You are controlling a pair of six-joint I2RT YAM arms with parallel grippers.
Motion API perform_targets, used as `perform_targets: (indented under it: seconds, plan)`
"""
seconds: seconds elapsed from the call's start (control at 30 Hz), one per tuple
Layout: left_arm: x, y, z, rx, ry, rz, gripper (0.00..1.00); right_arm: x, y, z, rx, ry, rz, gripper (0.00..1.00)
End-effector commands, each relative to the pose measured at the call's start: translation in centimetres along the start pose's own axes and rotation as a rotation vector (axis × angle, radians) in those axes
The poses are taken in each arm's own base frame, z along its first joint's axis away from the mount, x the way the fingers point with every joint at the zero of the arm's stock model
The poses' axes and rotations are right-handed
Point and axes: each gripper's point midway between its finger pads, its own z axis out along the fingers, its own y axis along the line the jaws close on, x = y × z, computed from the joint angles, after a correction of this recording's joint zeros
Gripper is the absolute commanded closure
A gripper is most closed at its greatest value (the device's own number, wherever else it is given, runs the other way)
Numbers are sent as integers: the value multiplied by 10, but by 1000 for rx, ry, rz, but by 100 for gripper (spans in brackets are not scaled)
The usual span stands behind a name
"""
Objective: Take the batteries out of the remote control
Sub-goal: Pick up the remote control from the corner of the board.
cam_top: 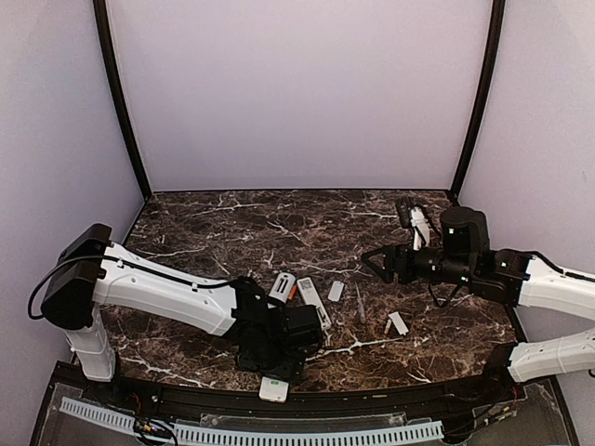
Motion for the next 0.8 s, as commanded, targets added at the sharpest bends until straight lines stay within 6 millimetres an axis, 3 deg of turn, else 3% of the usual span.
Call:
perform_targets:
  seconds: [0.0, 0.2, 0.5, 0.63, 0.77]
  plan:
    - [4, 16, 2, -91, 13, 47, 18, -4, -9, -1, 36, -47, 21, 27]
    - [4, 16, 9, -105, 21, 76, 26, -1, -15, 2, 66, -39, 41, 26]
    - [0, 28, 16, -129, 21, 114, 57, -7, -13, 4, 67, -32, 32, 21]
    - [-11, 32, 6, -143, -36, 159, 62, -7, -11, -1, 48, -17, 43, 20]
    - [-33, 25, -19, -108, -157, 257, 68, -2, -6, -8, -15, 29, 89, 18]
